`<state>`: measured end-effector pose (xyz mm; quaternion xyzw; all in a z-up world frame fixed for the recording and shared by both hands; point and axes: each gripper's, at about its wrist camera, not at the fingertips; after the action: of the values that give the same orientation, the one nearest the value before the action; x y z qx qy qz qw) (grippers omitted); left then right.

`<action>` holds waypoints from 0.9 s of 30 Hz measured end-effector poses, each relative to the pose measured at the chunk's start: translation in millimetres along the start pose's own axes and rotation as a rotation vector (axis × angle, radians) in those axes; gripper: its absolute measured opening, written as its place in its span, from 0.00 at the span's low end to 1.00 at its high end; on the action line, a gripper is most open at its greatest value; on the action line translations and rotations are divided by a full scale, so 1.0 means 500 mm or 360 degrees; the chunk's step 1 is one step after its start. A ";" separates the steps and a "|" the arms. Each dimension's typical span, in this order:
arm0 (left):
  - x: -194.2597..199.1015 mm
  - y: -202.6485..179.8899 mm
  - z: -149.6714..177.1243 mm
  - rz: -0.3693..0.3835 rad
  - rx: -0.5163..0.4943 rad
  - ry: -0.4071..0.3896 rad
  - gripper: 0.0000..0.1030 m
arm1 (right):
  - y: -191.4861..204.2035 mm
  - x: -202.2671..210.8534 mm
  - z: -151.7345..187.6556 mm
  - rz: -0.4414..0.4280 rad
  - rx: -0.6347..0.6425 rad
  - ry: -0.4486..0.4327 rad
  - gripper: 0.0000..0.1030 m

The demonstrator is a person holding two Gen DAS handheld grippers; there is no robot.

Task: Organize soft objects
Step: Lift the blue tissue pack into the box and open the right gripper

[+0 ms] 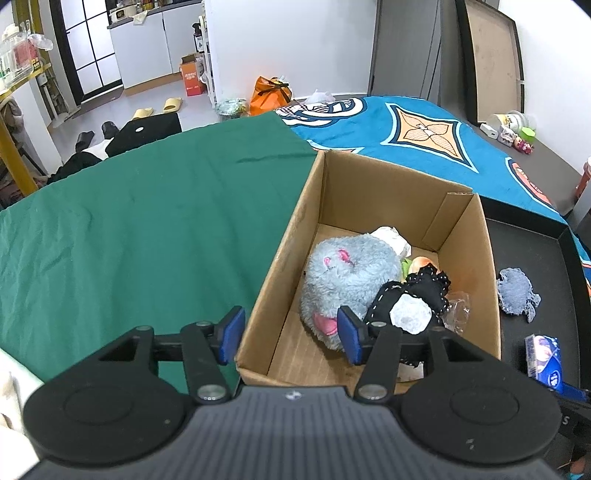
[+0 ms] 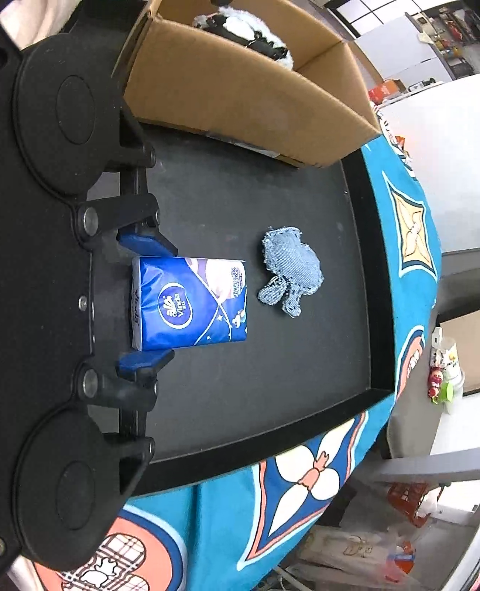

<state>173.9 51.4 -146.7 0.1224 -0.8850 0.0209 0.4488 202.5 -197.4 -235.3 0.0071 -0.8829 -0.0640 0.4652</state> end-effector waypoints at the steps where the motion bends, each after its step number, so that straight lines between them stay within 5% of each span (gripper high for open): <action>1: 0.001 -0.001 0.001 0.0000 -0.0002 -0.0002 0.51 | -0.002 0.005 0.000 -0.0004 -0.0005 -0.0004 0.49; 27: 0.031 0.063 -0.006 0.0117 0.0109 -0.0076 0.51 | 0.064 0.170 -0.061 -0.0175 0.0053 -0.0303 0.49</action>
<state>159.9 79.3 -130.3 0.1054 -0.8981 0.0649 0.4221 181.1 -174.9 -144.7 0.0572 -0.9223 -0.0750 0.3747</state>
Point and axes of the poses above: each gripper's, at about its wrist camera, not at the fingertips, and x roughly against the way its jaws point, y to its left, z to its underside, and after that the axes turned 5 degrees about -x, right-handed
